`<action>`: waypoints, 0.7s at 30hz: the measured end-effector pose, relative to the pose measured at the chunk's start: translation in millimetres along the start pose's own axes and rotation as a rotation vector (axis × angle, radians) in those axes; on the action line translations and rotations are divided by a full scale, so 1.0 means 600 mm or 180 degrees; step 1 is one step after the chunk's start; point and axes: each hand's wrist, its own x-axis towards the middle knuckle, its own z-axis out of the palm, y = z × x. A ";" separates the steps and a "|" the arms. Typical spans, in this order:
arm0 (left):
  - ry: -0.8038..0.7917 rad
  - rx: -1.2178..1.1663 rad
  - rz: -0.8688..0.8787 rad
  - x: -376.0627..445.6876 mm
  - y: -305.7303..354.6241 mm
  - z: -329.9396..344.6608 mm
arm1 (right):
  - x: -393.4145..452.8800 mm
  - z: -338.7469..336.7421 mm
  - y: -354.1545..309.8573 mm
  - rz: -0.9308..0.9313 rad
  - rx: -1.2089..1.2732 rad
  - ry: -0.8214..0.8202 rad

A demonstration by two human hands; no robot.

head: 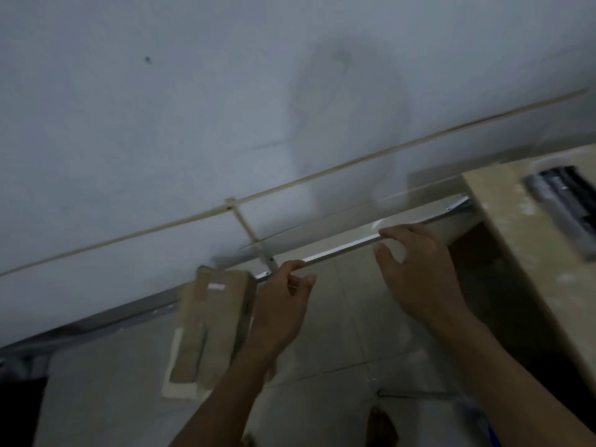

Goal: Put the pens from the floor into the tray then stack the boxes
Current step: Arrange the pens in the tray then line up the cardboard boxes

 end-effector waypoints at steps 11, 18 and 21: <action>-0.0133 0.0762 -0.1083 0.004 -0.410 -0.272 | -0.142 0.459 -0.102 0.1816 0.1505 -0.1232; -0.0490 0.0014 -0.1490 0.072 -0.546 -0.215 | -0.160 0.631 -0.051 0.2318 0.1850 -0.1662; -0.0276 -0.0617 -0.1450 0.080 -0.590 -0.185 | -0.148 0.684 -0.046 0.2152 0.2019 -0.1796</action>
